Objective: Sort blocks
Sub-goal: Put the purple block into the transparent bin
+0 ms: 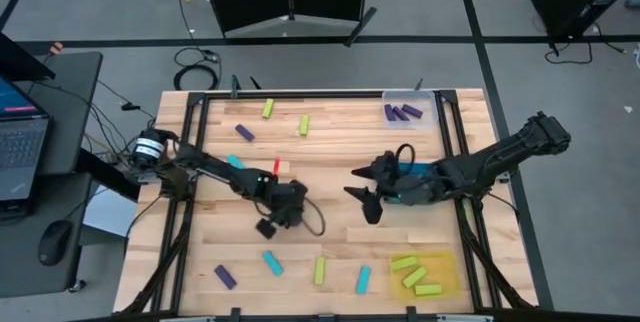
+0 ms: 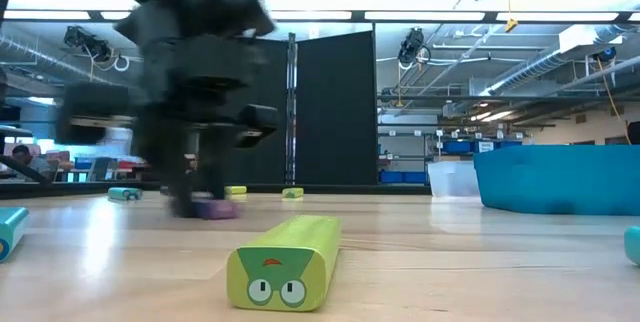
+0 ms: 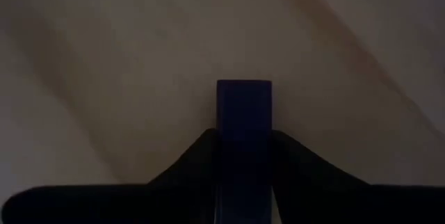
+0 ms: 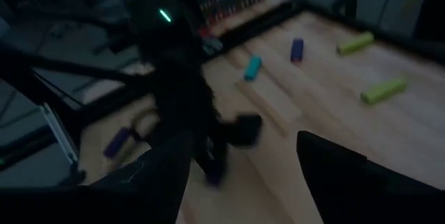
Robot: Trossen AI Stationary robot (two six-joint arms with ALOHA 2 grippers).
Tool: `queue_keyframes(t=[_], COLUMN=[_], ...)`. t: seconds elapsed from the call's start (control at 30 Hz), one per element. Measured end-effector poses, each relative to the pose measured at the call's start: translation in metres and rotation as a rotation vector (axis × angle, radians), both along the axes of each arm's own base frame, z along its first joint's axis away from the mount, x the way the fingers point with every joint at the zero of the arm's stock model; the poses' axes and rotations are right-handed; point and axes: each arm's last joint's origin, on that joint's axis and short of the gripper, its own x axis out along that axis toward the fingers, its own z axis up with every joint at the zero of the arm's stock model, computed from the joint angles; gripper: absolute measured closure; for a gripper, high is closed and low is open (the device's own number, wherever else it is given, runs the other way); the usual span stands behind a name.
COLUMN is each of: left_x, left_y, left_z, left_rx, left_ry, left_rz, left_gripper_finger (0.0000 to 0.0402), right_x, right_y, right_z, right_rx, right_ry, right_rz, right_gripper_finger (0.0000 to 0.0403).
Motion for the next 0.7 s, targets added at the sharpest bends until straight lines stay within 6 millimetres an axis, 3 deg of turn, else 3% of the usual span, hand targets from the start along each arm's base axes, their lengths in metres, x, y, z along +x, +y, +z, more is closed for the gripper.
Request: queue_keyframes(t=[0.1, 0.23, 0.4, 0.53, 0.7], left_x=[0.018, 0.048, 0.095, 0.134, 0.179], left_y=[0.012, 0.039, 0.103, 0.152, 0.196], left_z=[0.015, 0.049, 0.09, 0.094, 0.102], left_rx=[-0.02, -0.048, -0.116, -0.182, -0.295], left_ry=[-0.115, -0.355, -0.636, -0.674, -0.777], left_rz=[0.064, 0.156, 0.446, 0.601, 0.686], left_gripper_finger=[0.03, 0.03, 0.03, 0.03, 0.03], right_x=[-0.007, -0.018, -0.027, -0.029, -0.028], right_y=[-0.001, -0.002, -0.003, -0.003, -0.003], right_z=[0.012, 0.029, 0.049, 0.061, 0.069], right_rx=[-0.052, -0.132, -0.228, -0.284, -0.33], right_ry=[-0.049, -0.123, -0.226, -0.295, -0.35], right_rz=[0.008, -0.017, -0.079, -0.08, -0.079], right_gripper_finger=[0.0134, 0.0138, 0.0142, 0.0147, 0.0151])
